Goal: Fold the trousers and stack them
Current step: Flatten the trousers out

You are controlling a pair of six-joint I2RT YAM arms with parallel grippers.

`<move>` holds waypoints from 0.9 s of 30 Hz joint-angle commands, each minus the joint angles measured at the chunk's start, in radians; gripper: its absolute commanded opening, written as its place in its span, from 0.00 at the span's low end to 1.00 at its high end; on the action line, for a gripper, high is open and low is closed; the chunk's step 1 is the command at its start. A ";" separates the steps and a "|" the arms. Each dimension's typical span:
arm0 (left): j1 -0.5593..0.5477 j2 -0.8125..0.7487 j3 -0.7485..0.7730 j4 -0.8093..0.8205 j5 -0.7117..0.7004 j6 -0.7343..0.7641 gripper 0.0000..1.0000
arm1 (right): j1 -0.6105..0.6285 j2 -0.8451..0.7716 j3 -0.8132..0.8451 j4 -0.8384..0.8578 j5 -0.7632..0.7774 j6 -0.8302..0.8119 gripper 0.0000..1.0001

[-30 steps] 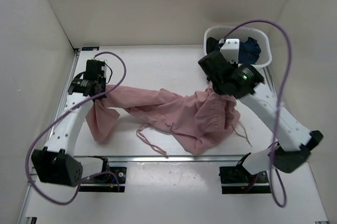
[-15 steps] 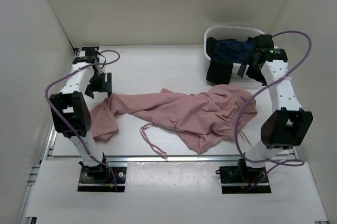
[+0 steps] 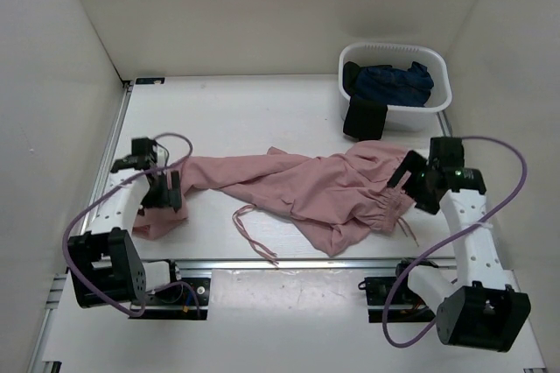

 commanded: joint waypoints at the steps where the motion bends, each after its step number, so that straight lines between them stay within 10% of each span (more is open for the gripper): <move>1: -0.030 -0.017 -0.150 0.122 -0.047 0.000 1.00 | -0.021 -0.018 -0.153 0.085 -0.080 0.107 0.93; 10: -0.030 0.130 -0.220 0.295 -0.047 0.000 0.99 | -0.021 -0.001 -0.379 0.305 -0.171 0.247 0.91; 12: -0.030 0.173 -0.208 0.305 -0.058 0.000 0.82 | -0.021 0.011 -0.427 0.372 -0.171 0.265 0.91; 15: 0.004 0.193 -0.180 0.305 -0.038 0.000 0.21 | -0.021 0.059 -0.468 0.458 -0.212 0.310 0.66; 16: 0.013 0.193 -0.168 0.305 -0.038 0.000 0.14 | -0.021 0.069 -0.478 0.458 -0.237 0.310 0.45; 19: 0.076 0.145 -0.103 0.253 -0.021 0.000 0.14 | -0.030 0.065 -0.421 0.362 -0.190 0.287 0.03; 27: 0.367 0.119 0.490 -0.096 0.171 0.000 0.14 | -0.154 -0.052 0.173 -0.115 0.088 -0.035 0.00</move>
